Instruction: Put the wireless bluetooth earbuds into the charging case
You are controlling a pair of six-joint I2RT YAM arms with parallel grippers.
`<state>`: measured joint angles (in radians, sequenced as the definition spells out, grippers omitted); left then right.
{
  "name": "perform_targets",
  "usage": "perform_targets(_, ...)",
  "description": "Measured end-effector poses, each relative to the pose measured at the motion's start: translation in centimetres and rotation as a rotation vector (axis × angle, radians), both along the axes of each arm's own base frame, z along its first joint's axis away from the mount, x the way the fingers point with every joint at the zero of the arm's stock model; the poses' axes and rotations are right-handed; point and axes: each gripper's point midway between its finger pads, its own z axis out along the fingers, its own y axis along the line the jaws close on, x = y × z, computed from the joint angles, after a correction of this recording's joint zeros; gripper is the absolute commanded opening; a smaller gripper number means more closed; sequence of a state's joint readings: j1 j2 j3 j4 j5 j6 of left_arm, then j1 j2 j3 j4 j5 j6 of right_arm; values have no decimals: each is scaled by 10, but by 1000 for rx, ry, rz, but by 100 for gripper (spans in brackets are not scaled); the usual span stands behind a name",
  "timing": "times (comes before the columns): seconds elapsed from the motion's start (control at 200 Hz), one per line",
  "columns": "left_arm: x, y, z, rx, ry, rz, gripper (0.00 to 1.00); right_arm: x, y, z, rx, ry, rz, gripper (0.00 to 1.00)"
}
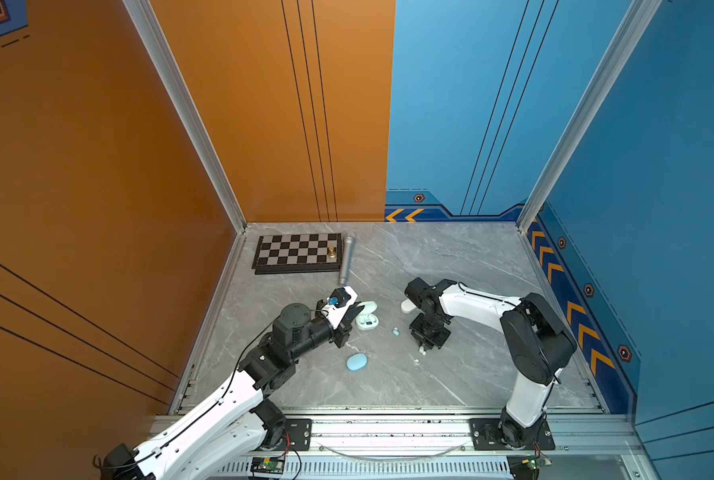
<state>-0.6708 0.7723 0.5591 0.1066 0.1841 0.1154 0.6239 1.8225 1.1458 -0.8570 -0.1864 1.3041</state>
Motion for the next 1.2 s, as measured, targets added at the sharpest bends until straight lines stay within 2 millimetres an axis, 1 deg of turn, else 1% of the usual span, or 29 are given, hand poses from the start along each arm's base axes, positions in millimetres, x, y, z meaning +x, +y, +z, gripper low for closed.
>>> perform_targets(0.15, 0, -2, -2, 5, 5, -5, 0, 1, -1, 0, -3, -5, 7, 16)
perform_targets(0.355, 1, -7, -12, 35, 20, -16, 0, 3, -2, 2, 0, -10, 47, 13)
perform_targets(0.475, 3, -11, -20, 52, 35, -21, 0, 13, -1, 9, 1, -47, 102, 13)
perform_targets(0.591, 9, -16, -25, 60, 42, -18, 0, 31, 3, 22, 21, -108, 164, 13)
perform_targets(0.666, 16, -21, -28, 63, 48, -12, 0, 42, 1, 31, 34, -149, 197, 13)
perform_targets(0.821, 34, -37, -32, 61, 55, -8, 0, 64, -11, 54, 67, -230, 253, 13)
perform_targets(0.931, 51, -51, -31, 48, 62, -5, 0, 77, -22, 72, 107, -285, 275, 13)
perform_targets(1.101, 77, -73, -25, 24, 50, -1, 0, 93, -37, 104, 156, -383, 312, 21)
perform_targets(1.156, 85, -76, -22, 14, 46, 13, 0, 93, -37, 110, 162, -406, 352, 25)
perform_targets(1.201, 89, -75, -21, 9, 42, 31, 0, 90, -33, 113, 167, -417, 399, 27)
